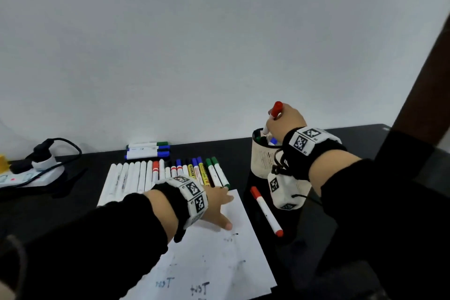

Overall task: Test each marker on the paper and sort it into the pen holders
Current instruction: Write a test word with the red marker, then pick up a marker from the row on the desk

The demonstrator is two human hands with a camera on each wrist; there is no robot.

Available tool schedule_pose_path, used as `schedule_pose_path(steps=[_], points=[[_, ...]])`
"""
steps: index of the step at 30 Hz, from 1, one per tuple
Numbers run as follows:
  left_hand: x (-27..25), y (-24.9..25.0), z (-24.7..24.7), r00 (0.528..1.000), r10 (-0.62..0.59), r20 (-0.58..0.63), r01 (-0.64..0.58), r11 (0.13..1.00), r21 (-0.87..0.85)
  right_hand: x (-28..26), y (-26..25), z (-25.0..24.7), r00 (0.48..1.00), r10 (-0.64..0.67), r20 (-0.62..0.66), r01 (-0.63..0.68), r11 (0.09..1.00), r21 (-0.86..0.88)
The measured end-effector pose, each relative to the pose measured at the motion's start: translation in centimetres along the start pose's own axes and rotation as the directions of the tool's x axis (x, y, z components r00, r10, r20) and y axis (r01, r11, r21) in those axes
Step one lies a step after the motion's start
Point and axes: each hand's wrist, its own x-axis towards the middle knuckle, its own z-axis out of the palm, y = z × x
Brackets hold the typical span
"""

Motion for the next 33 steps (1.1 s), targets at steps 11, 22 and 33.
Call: schedule_pose_path(steps=[11, 22, 33], points=[[4.0, 0.2, 3.6, 0.997, -0.004, 0.078, 0.003, 1.0, 0.023, 2.2, 2.5, 2.0, 0.99, 0.073, 0.12, -0.052, 0.984, -0.171], [4.8, 0.5, 4.7, 0.996, -0.017, 0.084, 0.014, 0.999, 0.036, 2.7, 2.5, 2.7, 0.988, 0.146, 0.039, -0.142, 0.985, -0.1], [4.8, 0.5, 4.9, 0.998, -0.013, 0.06, 0.012, 1.0, 0.028, 2.8, 2.1, 3.1, 0.96, 0.193, 0.205, -0.116, 0.934, -0.337]])
